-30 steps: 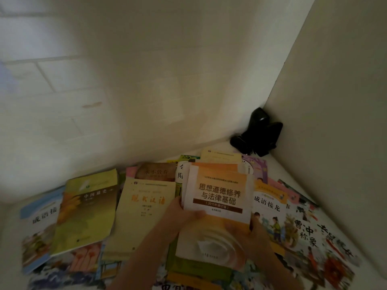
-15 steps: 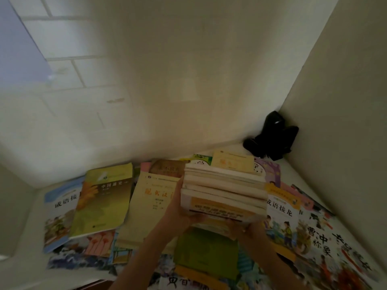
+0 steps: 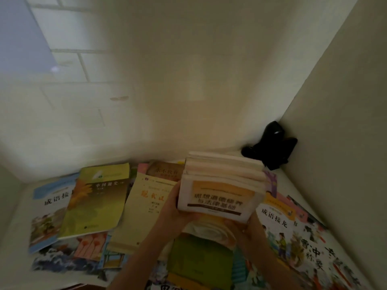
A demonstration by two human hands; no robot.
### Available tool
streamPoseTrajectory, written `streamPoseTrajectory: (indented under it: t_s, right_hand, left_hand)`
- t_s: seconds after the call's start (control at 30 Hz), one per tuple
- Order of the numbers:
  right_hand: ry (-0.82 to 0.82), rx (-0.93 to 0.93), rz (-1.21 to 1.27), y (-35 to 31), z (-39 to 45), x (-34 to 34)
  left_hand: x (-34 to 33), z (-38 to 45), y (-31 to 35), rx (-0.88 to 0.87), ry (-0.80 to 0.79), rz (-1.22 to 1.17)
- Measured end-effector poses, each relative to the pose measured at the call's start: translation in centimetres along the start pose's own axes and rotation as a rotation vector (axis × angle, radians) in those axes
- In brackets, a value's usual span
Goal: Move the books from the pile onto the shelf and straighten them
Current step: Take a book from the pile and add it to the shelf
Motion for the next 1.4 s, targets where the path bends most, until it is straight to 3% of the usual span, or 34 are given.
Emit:
streamPoseTrajectory:
  t_s: [0.1,0.23,0.47,0.7,0.87,1.0,1.1,1.17,1.4]
  right_hand:
    - [-0.034,0.056,-0.061,-4.7,1.0,-0.6]
    - [-0.091,0.296,-0.037,-13.3,1.3,-4.9]
    - [-0.501,0.544,0.191,-28.9,-3.4,-17.7]
    - [-0.693,0.838,0.435,-45.5,-12.7,-24.0]
    - [-0.719,1.082,0.428,-58.6,-14.3,-24.6]
    - [-0.723,1.229,0.253,-68.3,-12.5,-24.1]
    - [-0.85,1.328,0.06,-73.0,-10.4,-24.9]
    - [-0.883,1.326,-0.006,-74.5,-8.4,-26.1]
    - [-0.748,1.146,0.064,-78.1,0.1,-31.6]
  left_hand:
    - [2.0,-1.4,5.0,-0.076,0.158,0.022]
    - [7.1,-6.2,12.2,-0.189,0.382,0.02]
    - [15.5,-24.3,25.4,-0.419,0.911,0.261]
    - [16.6,-38.5,38.5,-0.625,1.248,0.457]
    - [18.2,-40.9,47.9,-0.775,1.259,0.389]
    - [22.5,-39.2,55.1,-0.839,1.214,0.373]
    - [26.7,-36.8,59.5,-0.913,1.201,0.395]
    - [29.2,-34.6,61.3,-0.932,1.163,0.419]
    - [37.7,-27.3,63.8,-0.997,1.033,0.378]
Point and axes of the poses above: each hand's wrist, its own z-axis towards the middle knuckle, its own x-axis out of the back of the hand, y = z × x, the point moved 3 cm from there along z, towards the middle knuckle, and after that the axes turned 4 degrees about -y, right-handed, at the moved point
